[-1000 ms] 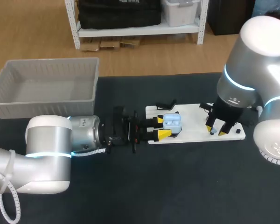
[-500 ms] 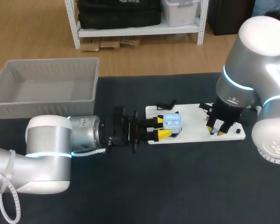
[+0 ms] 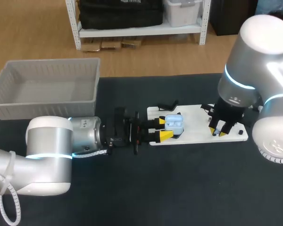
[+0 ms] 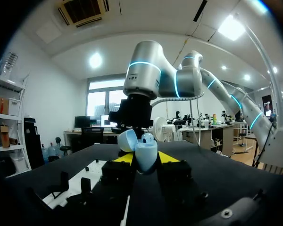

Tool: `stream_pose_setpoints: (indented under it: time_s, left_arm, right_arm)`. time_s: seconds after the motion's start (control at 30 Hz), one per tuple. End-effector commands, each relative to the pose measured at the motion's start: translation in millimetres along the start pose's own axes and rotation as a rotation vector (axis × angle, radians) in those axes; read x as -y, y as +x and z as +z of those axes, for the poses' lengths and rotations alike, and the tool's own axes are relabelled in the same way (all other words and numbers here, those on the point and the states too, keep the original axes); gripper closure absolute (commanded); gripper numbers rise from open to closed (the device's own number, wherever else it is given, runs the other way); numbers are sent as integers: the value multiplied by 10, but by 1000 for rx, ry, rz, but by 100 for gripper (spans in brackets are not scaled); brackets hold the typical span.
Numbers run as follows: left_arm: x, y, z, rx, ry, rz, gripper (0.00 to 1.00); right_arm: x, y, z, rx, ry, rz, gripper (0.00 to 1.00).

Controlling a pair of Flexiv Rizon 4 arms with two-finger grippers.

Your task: Pick up each earbud case from the left stands, insert the matching earbuds, close the lid, and place the case in the box.

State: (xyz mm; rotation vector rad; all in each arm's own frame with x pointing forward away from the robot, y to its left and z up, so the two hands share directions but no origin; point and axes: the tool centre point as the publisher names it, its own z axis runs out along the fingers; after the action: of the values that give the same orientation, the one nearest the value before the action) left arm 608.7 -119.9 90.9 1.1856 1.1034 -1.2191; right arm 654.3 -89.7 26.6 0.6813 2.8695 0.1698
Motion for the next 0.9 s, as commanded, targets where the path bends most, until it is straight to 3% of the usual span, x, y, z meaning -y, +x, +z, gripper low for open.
stream_pose_setpoints:
  time_s: [0.03,0.37,0.57,0.9]
  left_arm:
    - [12,1,-3,2,-4,1,100]
    - [12,1,-3,2,-4,1,100]
    - [12,1,-3,2,-4,1,100]
    - [12,1,-3,2,-4,1,100]
  right_arm:
    - [21,14,-87,-6,6,0,100]
    - [33,57,-369,5,1,-5,100]
    - [-28,139,-716,-25,-24,-48,100]
    - [-176,297,-1302,34,-8,-166,100]
